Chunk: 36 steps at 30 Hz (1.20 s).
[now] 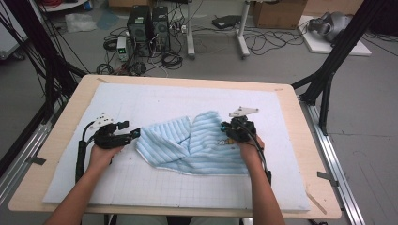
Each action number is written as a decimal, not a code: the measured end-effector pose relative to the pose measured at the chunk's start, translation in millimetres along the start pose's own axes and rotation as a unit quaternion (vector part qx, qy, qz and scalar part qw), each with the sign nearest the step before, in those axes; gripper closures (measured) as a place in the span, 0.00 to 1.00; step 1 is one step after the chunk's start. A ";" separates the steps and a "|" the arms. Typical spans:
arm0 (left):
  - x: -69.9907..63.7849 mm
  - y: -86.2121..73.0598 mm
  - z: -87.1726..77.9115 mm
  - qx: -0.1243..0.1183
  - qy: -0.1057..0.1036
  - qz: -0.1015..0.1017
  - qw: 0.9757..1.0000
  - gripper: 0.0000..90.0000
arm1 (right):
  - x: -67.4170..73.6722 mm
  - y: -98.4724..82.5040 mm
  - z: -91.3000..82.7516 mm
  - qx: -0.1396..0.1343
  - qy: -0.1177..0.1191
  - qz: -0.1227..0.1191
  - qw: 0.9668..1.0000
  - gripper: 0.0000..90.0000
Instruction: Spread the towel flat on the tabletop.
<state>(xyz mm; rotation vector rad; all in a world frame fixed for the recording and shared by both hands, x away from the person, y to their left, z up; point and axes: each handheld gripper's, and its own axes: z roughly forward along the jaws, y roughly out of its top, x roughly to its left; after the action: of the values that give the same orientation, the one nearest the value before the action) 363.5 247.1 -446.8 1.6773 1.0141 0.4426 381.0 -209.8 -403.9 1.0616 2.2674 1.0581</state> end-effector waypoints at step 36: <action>-48.0 44.2 77.1 0.090 -0.035 0.067 0.993 0.37 | -0.9 -71.5 -68.7 -0.053 -0.046 0.074 0.995 0.39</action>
<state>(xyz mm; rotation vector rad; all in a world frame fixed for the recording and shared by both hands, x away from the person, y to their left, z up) 409.4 160.0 -424.4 1.9170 0.9152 0.3843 305.0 -272.0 -417.0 1.2238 2.0628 1.1483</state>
